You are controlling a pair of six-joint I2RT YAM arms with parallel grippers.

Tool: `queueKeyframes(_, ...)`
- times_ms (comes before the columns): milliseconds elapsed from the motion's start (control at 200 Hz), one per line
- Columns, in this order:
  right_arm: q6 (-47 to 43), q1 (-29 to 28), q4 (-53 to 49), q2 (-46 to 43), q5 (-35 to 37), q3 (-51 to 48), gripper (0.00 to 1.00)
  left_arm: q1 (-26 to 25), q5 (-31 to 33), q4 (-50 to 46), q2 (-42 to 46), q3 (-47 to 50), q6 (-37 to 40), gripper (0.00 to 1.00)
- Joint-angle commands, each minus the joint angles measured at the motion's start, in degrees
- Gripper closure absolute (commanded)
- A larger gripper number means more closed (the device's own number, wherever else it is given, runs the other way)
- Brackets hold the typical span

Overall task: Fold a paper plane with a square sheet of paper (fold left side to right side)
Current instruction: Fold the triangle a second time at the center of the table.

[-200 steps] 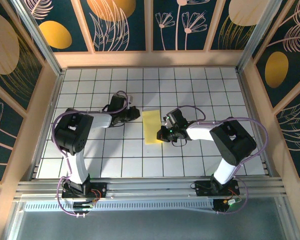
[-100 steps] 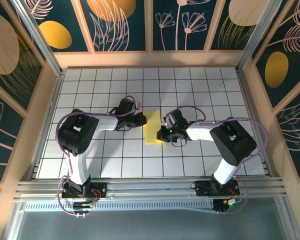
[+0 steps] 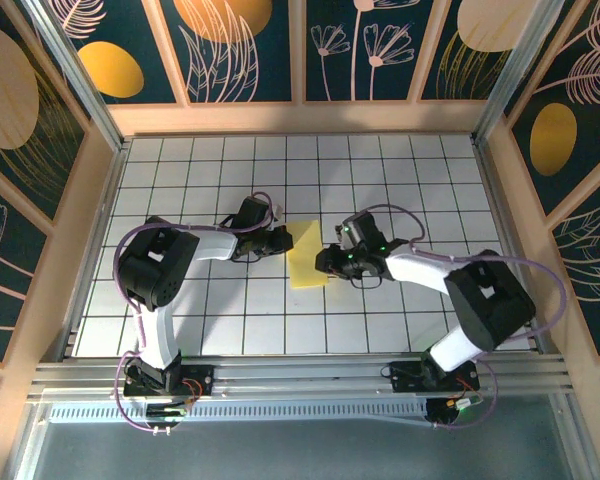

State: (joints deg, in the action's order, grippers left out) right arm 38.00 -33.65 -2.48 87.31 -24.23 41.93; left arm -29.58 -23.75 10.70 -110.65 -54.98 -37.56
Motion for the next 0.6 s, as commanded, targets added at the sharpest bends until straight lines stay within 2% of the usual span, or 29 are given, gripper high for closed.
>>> queueKeyframes(0,-2.5,2.8,-5.2,-2.3,-2.2,-0.8,0.61,0.3,-0.1,-3.1,-1.9,-0.4,1.3,0.98)
queueKeyframes(95,-3.7,4.6,-6.9,-1.9,-3.9,-1.8,0.56,0.3,-0.2,-3.1,-1.9,-0.4,1.3,0.98)
queueKeyframes(200,-3.5,4.6,-6.3,-0.7,-6.1,-2.9,0.56,0.3,-0.2,-3.0,-1.8,-0.4,1.4,0.98)
queueKeyframes(595,-0.4,2.6,-0.7,4.6,-9.9,-3.2,0.61,0.2,0.0,-3.1,-1.6,-0.4,1.4,0.98)
